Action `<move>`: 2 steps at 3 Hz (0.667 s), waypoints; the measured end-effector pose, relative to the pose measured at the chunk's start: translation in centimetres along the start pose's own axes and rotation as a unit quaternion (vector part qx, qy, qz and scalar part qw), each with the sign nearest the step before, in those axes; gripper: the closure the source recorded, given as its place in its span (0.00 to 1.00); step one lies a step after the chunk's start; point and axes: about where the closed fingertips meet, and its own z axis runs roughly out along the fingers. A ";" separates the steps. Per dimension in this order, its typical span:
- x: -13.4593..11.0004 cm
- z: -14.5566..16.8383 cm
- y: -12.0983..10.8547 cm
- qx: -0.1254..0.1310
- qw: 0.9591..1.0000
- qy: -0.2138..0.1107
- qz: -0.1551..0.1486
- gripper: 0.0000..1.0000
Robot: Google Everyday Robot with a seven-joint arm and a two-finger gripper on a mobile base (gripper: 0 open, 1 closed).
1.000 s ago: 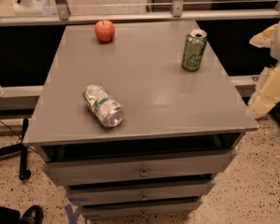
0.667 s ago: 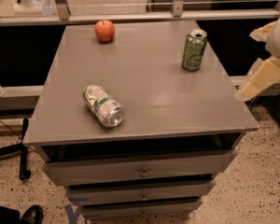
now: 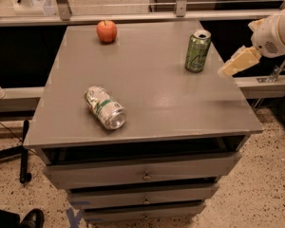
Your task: Move green can near apple
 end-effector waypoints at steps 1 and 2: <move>-0.7 3.5 -3.5 0.033 0.998 -0.046 0.038 0.00; -1.8 6.2 -5.4 0.039 0.993 -0.087 0.074 0.00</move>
Offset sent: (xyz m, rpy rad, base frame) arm 0.1235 0.0042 -0.0093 0.3294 -0.1602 -0.1226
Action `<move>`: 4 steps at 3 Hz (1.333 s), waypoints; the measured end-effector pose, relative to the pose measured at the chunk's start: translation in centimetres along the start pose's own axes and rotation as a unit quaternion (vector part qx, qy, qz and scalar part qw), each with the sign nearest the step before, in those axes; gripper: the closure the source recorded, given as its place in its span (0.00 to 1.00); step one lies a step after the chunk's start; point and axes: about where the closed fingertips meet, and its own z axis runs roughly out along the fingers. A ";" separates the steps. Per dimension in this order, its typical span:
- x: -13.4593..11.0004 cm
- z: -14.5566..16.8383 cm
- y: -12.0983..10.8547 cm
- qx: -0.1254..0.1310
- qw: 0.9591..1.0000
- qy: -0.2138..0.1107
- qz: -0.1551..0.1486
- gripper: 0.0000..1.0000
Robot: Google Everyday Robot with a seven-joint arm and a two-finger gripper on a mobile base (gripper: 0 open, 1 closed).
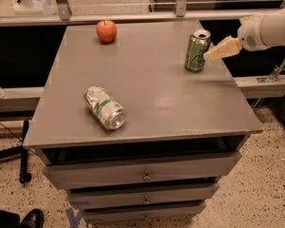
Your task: Move green can near apple
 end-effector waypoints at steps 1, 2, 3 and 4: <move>-0.9 2.1 0.1 -0.022 0.999 -0.033 0.035 0.00; -1.3 3.2 1.5 -0.060 0.994 -0.059 0.064 0.00; -1.2 3.8 3.5 -0.097 0.989 -0.076 0.085 0.04; -1.4 4.0 5.1 -0.121 0.984 -0.092 0.091 0.22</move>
Offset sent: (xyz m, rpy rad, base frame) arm 0.0153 0.0462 -0.0152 0.3169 0.0669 0.1168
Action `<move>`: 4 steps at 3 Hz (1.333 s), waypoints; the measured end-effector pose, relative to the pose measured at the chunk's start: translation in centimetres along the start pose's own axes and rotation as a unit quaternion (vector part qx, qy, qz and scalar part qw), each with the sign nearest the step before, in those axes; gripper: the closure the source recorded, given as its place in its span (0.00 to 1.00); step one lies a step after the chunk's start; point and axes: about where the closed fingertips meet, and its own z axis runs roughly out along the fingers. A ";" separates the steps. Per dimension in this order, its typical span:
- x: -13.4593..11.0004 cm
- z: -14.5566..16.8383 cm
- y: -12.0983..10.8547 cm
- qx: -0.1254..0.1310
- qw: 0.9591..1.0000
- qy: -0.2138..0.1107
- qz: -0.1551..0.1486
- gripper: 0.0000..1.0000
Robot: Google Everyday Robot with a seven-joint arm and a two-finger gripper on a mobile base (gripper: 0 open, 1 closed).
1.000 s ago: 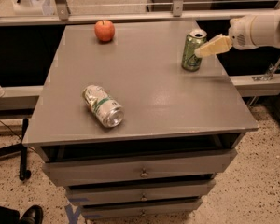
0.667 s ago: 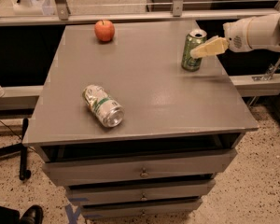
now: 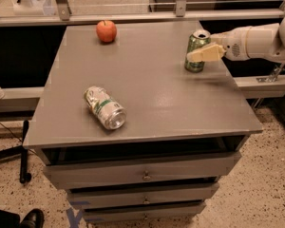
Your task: Move green can near apple
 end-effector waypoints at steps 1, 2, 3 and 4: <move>-0.5 0.3 0.9 -0.015 1.000 -0.014 -0.003 0.45; -2.4 0.4 1.1 -0.021 0.999 -0.030 -0.018 0.69; -6.1 0.6 0.8 -0.019 0.997 -0.058 -0.039 0.92; -6.5 0.7 0.8 -0.018 0.997 -0.061 -0.040 1.00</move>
Offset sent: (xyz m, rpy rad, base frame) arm 0.0060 0.0204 0.0464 0.0392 -0.1075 0.0719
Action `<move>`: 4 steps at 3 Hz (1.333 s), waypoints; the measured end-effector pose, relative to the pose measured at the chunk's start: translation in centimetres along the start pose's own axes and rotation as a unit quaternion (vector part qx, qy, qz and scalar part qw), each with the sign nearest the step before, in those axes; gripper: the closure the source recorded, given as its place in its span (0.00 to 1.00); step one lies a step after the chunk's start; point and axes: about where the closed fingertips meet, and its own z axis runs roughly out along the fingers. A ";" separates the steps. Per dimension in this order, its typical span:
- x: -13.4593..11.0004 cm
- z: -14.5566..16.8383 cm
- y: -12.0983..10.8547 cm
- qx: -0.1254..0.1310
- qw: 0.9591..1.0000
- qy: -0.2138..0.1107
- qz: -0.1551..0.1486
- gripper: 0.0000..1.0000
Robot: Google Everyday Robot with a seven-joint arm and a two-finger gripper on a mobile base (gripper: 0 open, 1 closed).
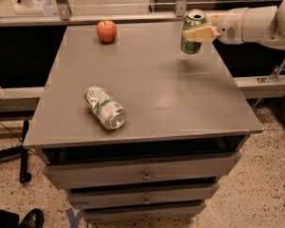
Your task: Move green can near apple
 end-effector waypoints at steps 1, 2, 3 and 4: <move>0.3 0.1 0.4 -0.002 1.000 0.006 0.005 1.00; -0.8 3.0 1.1 -0.011 1.000 -0.006 -0.006 1.00; -2.6 8.4 0.6 -0.019 0.999 -0.019 -0.020 1.00; -4.2 13.3 0.2 -0.031 0.999 -0.020 -0.035 1.00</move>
Offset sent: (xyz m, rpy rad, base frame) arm 0.0426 0.0870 0.0059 0.0139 -0.0682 0.0832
